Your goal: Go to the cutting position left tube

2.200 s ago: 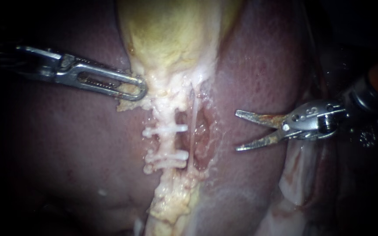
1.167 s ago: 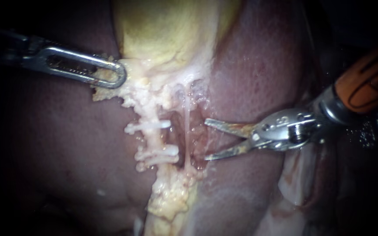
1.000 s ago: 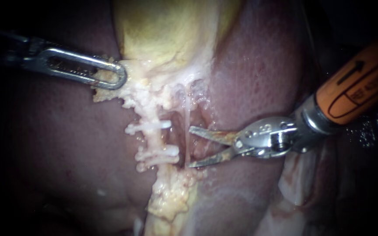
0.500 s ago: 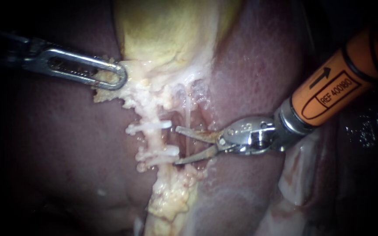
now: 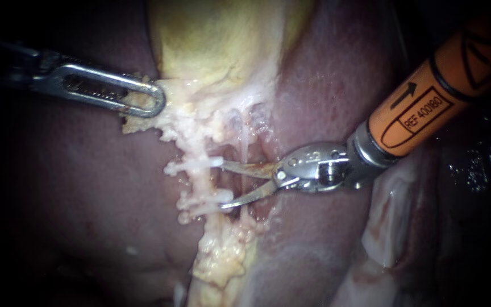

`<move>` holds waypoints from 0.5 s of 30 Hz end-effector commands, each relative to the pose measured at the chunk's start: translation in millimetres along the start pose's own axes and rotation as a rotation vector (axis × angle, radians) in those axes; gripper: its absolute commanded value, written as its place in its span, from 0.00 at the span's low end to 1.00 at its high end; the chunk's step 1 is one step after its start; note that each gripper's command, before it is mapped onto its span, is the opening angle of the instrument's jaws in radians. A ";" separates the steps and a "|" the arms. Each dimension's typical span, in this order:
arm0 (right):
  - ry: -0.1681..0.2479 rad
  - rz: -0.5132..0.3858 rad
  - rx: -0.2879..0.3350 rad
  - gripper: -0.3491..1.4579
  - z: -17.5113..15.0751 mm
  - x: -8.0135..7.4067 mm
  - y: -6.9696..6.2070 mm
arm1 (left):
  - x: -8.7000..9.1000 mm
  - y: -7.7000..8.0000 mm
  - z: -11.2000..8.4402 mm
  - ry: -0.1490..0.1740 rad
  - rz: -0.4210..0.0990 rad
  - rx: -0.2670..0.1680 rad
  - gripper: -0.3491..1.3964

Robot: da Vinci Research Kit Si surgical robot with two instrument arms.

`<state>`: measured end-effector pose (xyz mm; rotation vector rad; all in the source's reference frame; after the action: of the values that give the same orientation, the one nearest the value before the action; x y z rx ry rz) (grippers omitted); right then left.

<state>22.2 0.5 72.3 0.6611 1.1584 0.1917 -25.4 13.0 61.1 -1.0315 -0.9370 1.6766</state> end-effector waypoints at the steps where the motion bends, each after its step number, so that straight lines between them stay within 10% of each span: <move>1: 0.005 0.001 0.011 0.99 0.3 0.2 -0.1 | 0.0 0.0 0.0 0.000 0.000 0.000 0.00; 15: 0.045 0.035 0.020 0.97 5.2 2.7 0.1 | 0.0 -0.1 0.2 0.000 0.000 0.001 0.00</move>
<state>28.3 -0.3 71.4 0.6983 1.1920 0.2304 -25.5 13.0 61.3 -1.0316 -0.9360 1.6773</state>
